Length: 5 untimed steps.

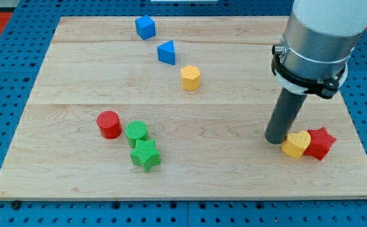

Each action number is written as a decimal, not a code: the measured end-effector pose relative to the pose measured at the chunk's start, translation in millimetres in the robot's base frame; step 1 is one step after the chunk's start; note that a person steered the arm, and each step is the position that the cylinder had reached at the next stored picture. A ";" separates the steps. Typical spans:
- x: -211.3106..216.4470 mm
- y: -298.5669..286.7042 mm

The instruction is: Push the yellow heart into the red star

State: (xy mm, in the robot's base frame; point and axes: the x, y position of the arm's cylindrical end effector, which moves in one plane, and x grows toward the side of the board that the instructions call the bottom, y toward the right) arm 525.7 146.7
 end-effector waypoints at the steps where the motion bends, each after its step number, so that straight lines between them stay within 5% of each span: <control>1: 7.8 0.0; 5: -3.3 -27.5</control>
